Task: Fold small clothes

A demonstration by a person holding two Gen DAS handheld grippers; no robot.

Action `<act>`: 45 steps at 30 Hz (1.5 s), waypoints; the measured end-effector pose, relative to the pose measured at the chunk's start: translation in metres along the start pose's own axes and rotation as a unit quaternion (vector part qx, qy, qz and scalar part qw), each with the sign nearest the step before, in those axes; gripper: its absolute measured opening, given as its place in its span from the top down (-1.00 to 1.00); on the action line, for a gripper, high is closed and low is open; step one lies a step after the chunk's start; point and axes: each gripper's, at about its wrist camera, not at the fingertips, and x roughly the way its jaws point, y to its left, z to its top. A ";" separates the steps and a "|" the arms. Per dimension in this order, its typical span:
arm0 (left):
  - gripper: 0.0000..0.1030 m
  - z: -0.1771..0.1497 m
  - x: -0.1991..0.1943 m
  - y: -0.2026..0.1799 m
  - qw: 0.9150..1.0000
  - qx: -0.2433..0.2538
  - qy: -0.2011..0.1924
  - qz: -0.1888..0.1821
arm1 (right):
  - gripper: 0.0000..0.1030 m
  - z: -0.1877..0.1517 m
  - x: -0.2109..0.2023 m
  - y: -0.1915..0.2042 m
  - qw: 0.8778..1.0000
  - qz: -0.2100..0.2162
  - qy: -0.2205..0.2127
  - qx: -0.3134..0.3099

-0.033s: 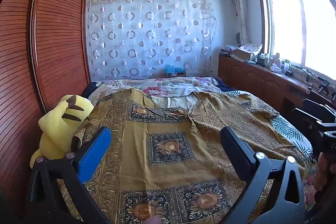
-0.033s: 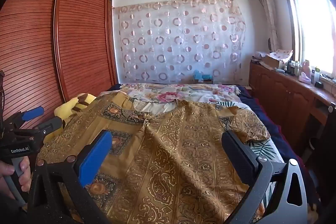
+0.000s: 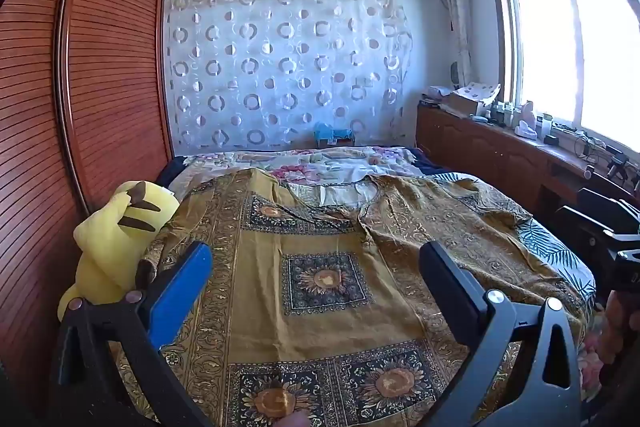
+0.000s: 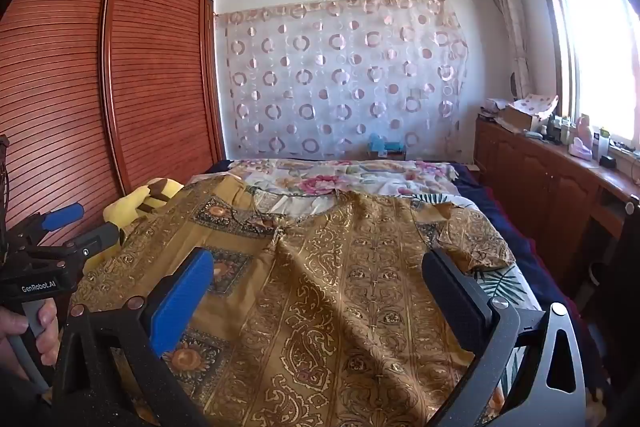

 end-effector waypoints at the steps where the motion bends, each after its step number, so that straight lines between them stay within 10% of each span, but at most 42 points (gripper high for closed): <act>1: -1.00 0.000 0.000 0.000 1.000 0.000 0.000 0.001 | -1.00 0.000 0.001 0.000 1.000 -0.002 0.005 -0.002; 45: -1.00 0.009 -0.007 -0.003 1.000 0.001 -0.005 -0.001 | -1.00 0.001 0.001 0.001 1.000 0.002 -0.006 0.003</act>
